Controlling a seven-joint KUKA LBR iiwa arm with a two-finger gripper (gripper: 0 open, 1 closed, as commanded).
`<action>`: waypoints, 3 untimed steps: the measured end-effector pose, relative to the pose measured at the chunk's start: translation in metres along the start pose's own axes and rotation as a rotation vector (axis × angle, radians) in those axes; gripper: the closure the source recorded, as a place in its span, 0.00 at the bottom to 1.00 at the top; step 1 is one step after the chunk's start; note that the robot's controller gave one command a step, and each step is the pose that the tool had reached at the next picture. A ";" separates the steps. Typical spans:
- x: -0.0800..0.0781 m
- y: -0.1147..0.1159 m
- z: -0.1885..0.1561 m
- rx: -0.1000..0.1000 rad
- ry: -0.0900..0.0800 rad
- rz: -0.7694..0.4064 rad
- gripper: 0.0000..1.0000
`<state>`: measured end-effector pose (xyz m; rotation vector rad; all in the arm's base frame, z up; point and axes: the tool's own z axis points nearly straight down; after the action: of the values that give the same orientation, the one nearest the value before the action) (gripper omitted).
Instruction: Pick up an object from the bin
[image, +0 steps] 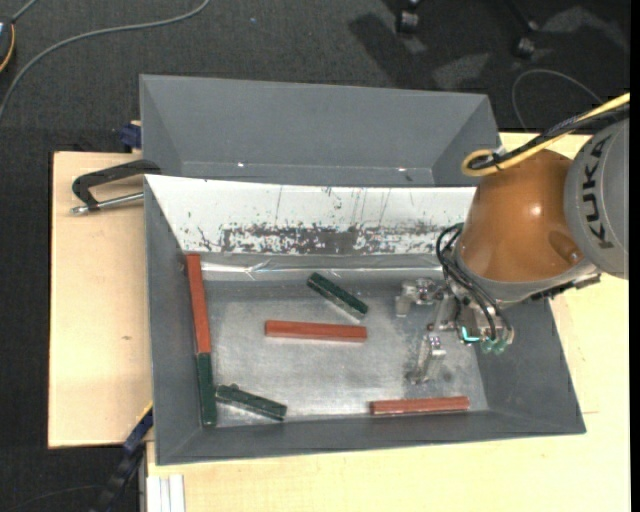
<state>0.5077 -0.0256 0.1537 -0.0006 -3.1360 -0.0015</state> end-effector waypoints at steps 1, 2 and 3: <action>-0.029 0.043 0.085 -0.001 -0.011 0.006 0.00; -0.032 0.041 0.079 -0.001 -0.018 0.007 1.00; -0.032 0.031 -0.032 0.001 -0.020 -0.010 1.00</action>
Offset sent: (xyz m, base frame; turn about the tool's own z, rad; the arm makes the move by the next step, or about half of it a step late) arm 0.0272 0.0400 -0.0837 0.0079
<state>0.5398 0.0055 0.1853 0.0158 -3.1555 -0.0004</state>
